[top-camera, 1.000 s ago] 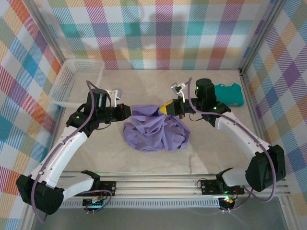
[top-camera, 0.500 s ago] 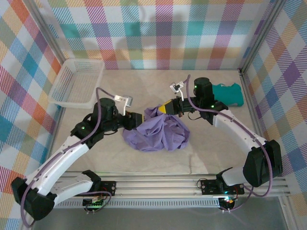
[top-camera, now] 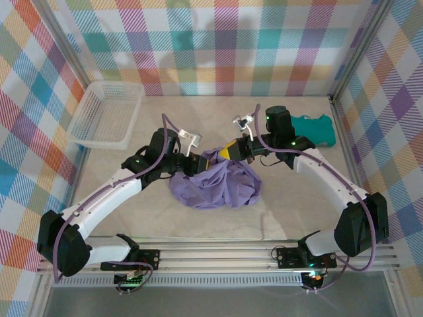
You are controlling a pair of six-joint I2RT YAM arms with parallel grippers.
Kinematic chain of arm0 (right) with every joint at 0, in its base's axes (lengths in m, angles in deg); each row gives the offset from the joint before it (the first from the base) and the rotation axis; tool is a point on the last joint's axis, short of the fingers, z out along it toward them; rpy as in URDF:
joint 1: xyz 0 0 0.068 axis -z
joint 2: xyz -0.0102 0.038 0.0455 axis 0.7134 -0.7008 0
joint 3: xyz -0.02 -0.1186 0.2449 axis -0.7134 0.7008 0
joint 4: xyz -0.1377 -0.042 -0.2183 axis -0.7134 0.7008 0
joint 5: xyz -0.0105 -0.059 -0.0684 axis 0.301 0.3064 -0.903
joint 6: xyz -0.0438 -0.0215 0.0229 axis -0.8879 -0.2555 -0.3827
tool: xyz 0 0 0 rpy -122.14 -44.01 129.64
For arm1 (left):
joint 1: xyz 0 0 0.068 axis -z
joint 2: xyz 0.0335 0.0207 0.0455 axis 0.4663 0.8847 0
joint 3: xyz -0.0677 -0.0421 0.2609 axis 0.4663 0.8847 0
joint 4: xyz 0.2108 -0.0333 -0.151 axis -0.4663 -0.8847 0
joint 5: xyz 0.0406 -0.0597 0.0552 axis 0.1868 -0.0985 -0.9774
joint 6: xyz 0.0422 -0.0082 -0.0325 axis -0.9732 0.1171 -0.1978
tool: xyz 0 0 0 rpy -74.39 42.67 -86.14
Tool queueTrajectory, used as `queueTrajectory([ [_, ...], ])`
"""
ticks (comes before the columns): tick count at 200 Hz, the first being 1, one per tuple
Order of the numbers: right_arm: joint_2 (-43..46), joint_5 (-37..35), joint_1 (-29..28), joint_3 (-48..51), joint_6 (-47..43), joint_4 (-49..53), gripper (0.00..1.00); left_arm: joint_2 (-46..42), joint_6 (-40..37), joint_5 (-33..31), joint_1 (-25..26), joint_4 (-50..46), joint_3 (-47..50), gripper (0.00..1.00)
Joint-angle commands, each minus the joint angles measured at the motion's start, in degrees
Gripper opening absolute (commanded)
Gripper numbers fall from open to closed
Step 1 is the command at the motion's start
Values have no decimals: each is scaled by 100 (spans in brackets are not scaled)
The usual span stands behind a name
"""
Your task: Fold the inside-out t-shirt
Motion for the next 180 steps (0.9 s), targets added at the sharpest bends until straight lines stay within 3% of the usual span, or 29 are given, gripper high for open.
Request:
queueTrajectory([
  [1,9,23,-12,-126,-272,175,0,-19,12,48,34,119,-220,6],
  [9,35,-63,-4,-124,-306,230,0,-94,33,-8,26,119,-224,0],
  [74,319,-812,75,13,-20,-55,0,-1549,564,-126,-1,645,415,0],
  [125,510,-1165,82,218,104,-441,0,-2037,1075,-123,-19,1009,895,0],
  [159,667,-1648,146,367,358,-762,0,-2969,1620,-1147,-36,1095,1604,0],
  [180,758,-1168,139,728,628,-1727,0,-3063,2018,-1839,-39,763,1922,0],
])
